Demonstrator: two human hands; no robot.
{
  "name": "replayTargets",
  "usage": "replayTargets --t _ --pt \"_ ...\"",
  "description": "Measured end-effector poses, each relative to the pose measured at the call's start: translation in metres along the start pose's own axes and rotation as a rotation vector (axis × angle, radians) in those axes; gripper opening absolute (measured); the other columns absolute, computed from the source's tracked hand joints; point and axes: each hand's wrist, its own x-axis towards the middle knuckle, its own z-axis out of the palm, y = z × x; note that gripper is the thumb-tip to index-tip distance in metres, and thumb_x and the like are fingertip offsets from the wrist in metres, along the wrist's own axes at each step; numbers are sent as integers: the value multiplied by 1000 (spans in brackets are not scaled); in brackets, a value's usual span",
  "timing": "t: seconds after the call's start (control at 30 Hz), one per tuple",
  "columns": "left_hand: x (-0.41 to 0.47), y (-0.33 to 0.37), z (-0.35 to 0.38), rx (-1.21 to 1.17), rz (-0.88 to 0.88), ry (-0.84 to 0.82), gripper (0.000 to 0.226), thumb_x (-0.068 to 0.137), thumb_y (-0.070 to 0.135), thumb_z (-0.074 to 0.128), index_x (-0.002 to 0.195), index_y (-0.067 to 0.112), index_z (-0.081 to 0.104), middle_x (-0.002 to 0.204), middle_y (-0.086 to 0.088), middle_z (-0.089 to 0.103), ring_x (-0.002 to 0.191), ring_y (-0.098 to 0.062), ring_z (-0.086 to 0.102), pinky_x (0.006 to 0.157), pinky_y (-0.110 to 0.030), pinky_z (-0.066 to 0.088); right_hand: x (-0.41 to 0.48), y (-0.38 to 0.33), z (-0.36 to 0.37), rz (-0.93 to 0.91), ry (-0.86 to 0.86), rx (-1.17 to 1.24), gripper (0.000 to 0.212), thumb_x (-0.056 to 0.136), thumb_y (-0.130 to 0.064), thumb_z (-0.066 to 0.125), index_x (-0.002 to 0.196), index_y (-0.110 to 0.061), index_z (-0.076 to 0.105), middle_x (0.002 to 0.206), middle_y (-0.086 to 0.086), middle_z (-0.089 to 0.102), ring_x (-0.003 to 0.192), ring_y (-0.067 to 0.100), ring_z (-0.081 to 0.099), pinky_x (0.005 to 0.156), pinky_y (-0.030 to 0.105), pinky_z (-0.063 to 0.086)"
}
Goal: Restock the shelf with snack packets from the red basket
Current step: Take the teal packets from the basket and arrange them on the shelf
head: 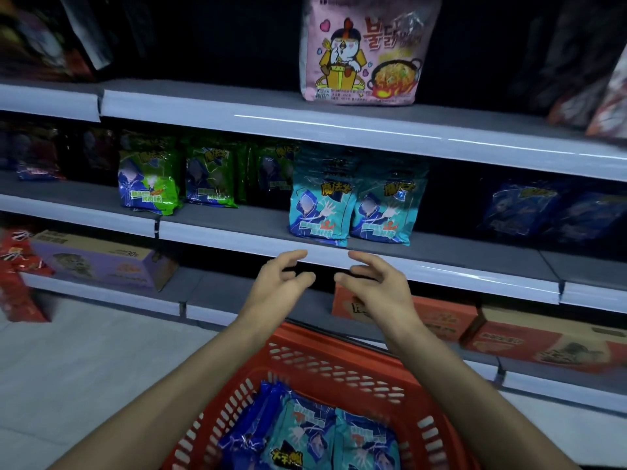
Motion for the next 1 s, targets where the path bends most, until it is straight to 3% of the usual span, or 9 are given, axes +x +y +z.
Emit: replayTargets --t 0.13,0.27,0.5,0.63,0.7,0.8,0.93,1.0 --pt "-32 2 -3 -162 -90 -12 33 99 20 67 130 31 68 132 2 65 122 -11 60 108 -42 50 -17 10 -12 5 24 23 45 82 -16 87 123 -26 72 120 4 70 98 17 74 96 44 60" --pt "-52 -2 -5 -180 -113 -48 33 100 22 66 131 33 66 133 5 63 121 -6 59 108 -40 51 -32 25 -22 55 -7 26 46 81 -19 88 122 -29 71 121 5 69 103 24 74 97 48 59" --pt "-67 -8 -13 -172 -141 -37 32 100 18 65 131 27 68 135 0 65 124 -13 61 110 -44 50 -47 63 -22 76 -42 -139 47 82 -17 87 126 -18 71 121 4 68 106 17 69 87 36 59" --pt "-70 -11 -15 -157 -140 -43 30 101 19 62 130 24 68 128 0 67 122 -13 62 108 -41 51 -51 114 -13 145 -104 -274 40 80 -11 88 117 -15 73 118 8 70 99 20 69 69 14 53" --pt "-70 -13 -15 -146 -144 -50 29 102 19 61 130 23 67 127 -1 67 122 -13 62 106 -40 51 -55 140 -7 140 -155 -455 37 82 -13 87 116 -13 74 117 5 72 105 20 70 75 13 53" --pt "-70 -14 -15 -129 -146 -56 29 102 21 63 130 24 67 127 0 67 121 -13 62 105 -39 52 -70 172 8 105 -336 -835 41 85 -31 84 122 -20 71 118 -2 74 103 16 70 88 31 58" --pt "-67 -14 -16 -122 -153 -64 29 102 21 63 130 23 67 124 3 68 119 -10 62 103 -36 51 -97 203 34 7 -600 -1233 26 90 -39 72 105 -20 63 110 6 64 93 28 67 78 43 59" --pt "-67 -15 -16 -115 -156 -73 28 102 21 62 130 22 67 121 4 68 117 -9 62 103 -36 51 -106 216 46 -50 -697 -1371 39 92 -46 70 116 -18 58 118 8 59 102 32 65 78 40 53"
